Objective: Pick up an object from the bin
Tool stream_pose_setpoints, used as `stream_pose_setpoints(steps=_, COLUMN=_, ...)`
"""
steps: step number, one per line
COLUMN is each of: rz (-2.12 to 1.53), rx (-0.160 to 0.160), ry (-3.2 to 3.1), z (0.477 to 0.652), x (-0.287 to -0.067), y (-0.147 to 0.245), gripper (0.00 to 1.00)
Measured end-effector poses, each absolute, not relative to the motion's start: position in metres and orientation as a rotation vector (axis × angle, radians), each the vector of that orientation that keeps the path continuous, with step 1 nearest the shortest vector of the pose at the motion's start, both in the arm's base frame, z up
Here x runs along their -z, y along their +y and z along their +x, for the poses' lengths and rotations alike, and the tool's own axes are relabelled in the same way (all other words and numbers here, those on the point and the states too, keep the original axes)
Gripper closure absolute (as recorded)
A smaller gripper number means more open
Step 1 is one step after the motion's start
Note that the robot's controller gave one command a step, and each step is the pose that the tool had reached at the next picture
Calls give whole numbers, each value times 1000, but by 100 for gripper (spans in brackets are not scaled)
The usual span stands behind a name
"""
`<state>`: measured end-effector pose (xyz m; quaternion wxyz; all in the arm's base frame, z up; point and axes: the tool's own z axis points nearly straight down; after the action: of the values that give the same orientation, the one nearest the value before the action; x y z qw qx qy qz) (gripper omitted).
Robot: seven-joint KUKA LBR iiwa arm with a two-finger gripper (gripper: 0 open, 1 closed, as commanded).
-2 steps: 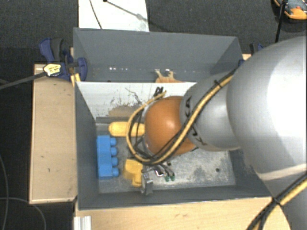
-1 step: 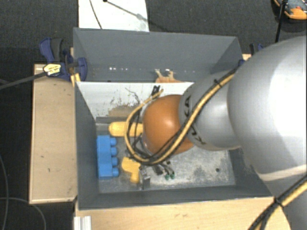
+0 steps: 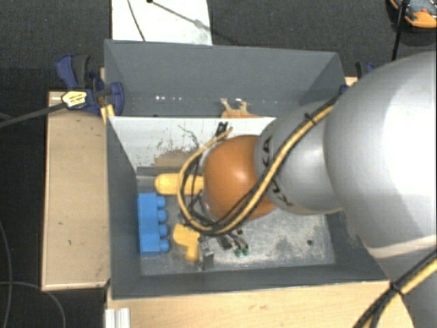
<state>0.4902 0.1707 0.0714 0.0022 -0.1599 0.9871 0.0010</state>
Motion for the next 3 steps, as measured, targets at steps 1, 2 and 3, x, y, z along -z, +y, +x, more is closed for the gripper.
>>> stream_pose_setpoints(steps=1, rz=-501, rx=-4, ry=3096, z=490, x=-73, y=171, gripper=100)
stream_pose_setpoints(steps=2, rz=-501, rx=-1, ry=3105, z=488, x=-80, y=170, gripper=100)
stream_pose_setpoints(steps=3, rz=-501, rx=1, ry=3109, z=487, x=-104, y=170, gripper=100)
